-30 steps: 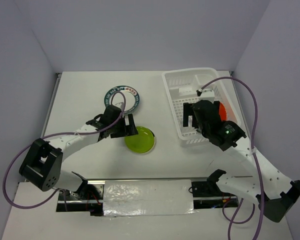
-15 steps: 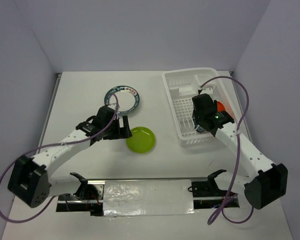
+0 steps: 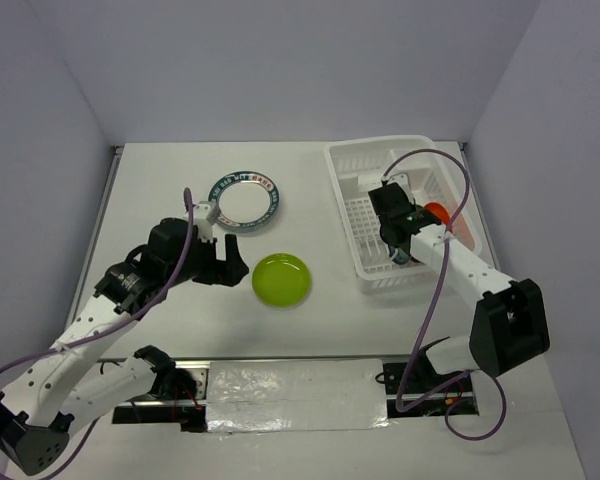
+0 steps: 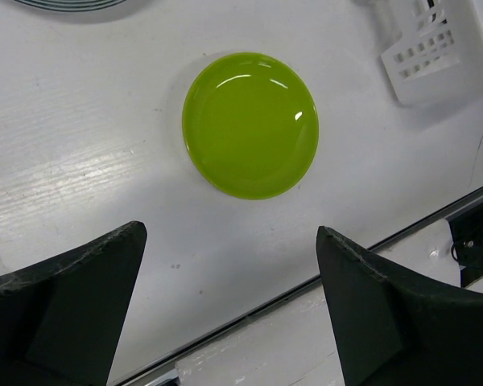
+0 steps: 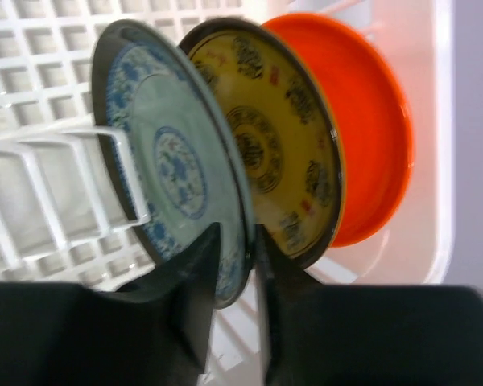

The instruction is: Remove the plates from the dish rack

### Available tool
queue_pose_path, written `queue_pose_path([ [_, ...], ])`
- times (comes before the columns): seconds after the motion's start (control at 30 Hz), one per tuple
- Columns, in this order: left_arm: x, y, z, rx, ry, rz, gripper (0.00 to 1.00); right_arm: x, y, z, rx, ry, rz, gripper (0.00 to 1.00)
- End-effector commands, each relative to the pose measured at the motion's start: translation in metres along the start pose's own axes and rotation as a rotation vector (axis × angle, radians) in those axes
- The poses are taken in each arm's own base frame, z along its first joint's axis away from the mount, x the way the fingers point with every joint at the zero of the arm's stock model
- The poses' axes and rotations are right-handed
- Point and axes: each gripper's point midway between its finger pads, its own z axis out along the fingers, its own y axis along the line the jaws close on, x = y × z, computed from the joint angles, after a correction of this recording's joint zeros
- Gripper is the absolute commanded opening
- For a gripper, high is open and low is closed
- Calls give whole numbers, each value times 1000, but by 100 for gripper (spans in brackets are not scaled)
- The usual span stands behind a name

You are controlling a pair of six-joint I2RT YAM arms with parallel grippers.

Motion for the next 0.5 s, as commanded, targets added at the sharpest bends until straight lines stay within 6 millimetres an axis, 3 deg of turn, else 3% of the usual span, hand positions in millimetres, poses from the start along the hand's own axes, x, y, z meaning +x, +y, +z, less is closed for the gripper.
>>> queue_pose_path([
  [0.0, 10, 0, 3, 17, 43, 43, 99, -22, -6, 7, 51, -59, -6, 26],
  [0.33, 12, -2, 3, 33, 37, 41, 99, -27, -13, 1, 74, -72, 20, 0],
  [0.47, 10, -2, 1, 29, 29, 41, 99, -32, -22, -9, 93, -93, 39, 0],
])
